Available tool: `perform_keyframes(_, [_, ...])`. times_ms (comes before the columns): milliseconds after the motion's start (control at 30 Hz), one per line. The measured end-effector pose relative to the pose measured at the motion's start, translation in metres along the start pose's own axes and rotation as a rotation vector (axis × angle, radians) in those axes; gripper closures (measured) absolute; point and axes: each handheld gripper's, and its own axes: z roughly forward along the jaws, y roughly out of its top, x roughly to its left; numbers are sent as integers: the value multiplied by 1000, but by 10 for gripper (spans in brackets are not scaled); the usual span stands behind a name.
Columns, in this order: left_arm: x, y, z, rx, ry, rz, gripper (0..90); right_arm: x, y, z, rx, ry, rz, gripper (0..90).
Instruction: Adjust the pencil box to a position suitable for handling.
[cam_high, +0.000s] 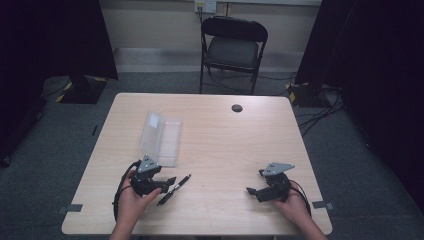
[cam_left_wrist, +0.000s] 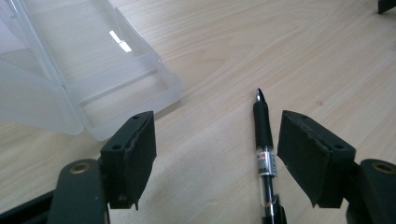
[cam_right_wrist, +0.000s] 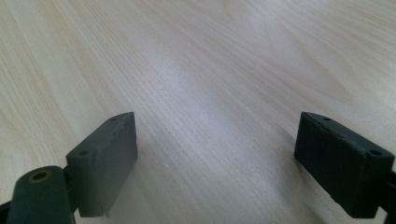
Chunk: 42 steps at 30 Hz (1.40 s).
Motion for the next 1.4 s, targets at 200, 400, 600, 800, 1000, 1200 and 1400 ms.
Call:
perform_keyframes(200, [0, 8, 7, -4, -1, -3, 315, 0, 0, 0, 0, 0, 0, 123])
perform_keyframes(400, [1, 15, 15, -2, -9, -4, 318, 0, 0, 0, 0, 0, 0, 123])
perform_keyframes(600, [4, 18, 23, -2, -6, -22, 327, 0, 0, 0, 0, 0, 0, 123])
perform_keyframes(800, [8, 19, 27, 22, 12, -14, 333, 0, 0, 0, 0, 0, 1, 124])
perform_keyframes(1000, [9, 22, 31, 23, 15, -16, 337, 0, 0, 0, 0, 0, 1, 124])
perform_keyframes(1200, [10, 26, 36, 15, 16, -27, 347, 0, 0, 0, 0, 0, 0, 123])
perform_keyframes(1400, [9, 28, 43, 14, 23, -42, 385, 0, 0, 0, 0, 0, 0, 123])
